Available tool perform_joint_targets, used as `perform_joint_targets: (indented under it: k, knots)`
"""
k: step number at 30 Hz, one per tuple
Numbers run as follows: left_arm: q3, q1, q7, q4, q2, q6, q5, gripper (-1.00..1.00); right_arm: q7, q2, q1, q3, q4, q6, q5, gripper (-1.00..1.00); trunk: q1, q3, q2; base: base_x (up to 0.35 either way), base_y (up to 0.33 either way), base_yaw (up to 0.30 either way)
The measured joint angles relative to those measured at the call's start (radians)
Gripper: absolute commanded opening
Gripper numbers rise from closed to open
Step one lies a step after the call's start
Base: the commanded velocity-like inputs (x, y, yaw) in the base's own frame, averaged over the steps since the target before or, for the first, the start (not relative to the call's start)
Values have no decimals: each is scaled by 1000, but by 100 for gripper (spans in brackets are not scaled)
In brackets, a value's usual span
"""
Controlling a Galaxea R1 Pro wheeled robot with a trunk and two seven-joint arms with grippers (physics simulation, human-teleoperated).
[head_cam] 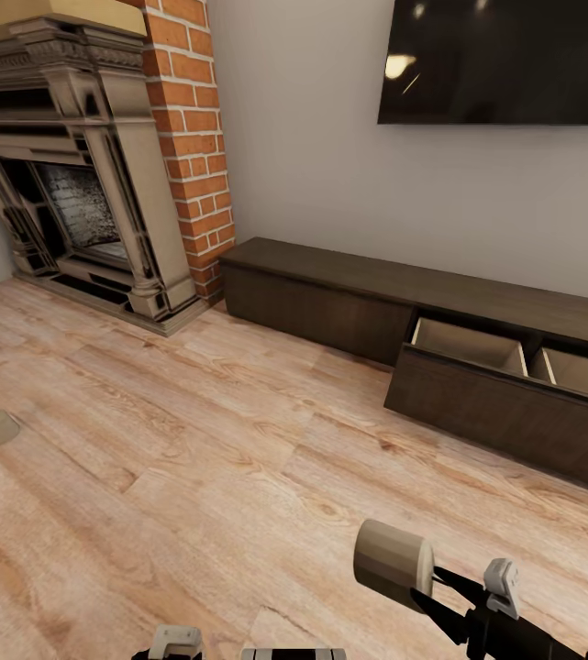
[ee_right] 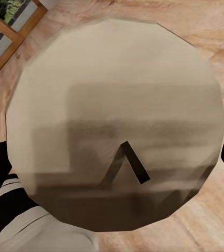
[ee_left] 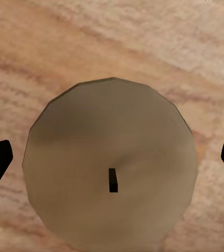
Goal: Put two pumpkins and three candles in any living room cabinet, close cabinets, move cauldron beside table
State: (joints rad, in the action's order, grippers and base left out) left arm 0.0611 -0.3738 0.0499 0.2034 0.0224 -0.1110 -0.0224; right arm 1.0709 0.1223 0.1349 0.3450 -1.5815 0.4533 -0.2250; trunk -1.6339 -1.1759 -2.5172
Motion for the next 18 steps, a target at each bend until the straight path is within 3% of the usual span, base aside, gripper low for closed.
perform_joint_targets:
  k: [4, 15, 18]
  knots:
    - [-5, 0, 0, 0, 1, 0, -3, 100, -1, 0, 0, -2, 0, -1, 1, -100, -1, -11, -1, 0, 0, 0]
    - [-11, 0, -1, 0, 2, -8, -5, 100, -1, 0, 0, -3, 0, 0, 1, -100, -1, -12, -1, 0, 0, 0]
    - [-11, 0, -1, -1, 2, -27, -4, 100, -2, -1, 0, -3, 0, 0, 2, -100, -3, -23, -1, 0, 0, 0]
